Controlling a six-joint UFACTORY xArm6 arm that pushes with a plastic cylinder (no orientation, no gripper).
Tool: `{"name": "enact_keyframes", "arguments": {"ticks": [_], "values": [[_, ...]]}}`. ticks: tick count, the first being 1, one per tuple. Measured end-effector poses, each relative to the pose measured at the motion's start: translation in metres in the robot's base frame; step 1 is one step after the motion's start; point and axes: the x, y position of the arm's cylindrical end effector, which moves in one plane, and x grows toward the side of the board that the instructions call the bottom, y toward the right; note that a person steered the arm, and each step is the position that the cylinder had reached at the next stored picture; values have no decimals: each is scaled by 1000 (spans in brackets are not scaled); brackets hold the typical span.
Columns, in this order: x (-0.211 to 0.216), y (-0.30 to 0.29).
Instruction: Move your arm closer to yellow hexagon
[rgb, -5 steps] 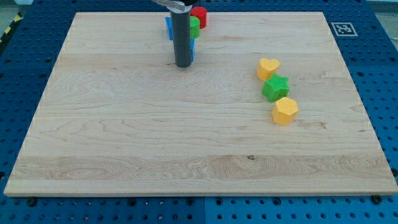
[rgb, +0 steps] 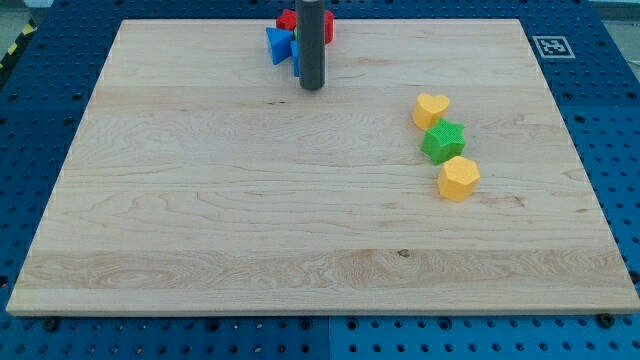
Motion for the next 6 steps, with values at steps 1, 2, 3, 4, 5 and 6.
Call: {"name": "enact_keyframes", "arguments": {"ticks": [1, 2, 3, 4, 5, 6], "values": [[77, 26], [156, 74], [192, 126], [182, 170], [163, 191], [155, 184]]}}
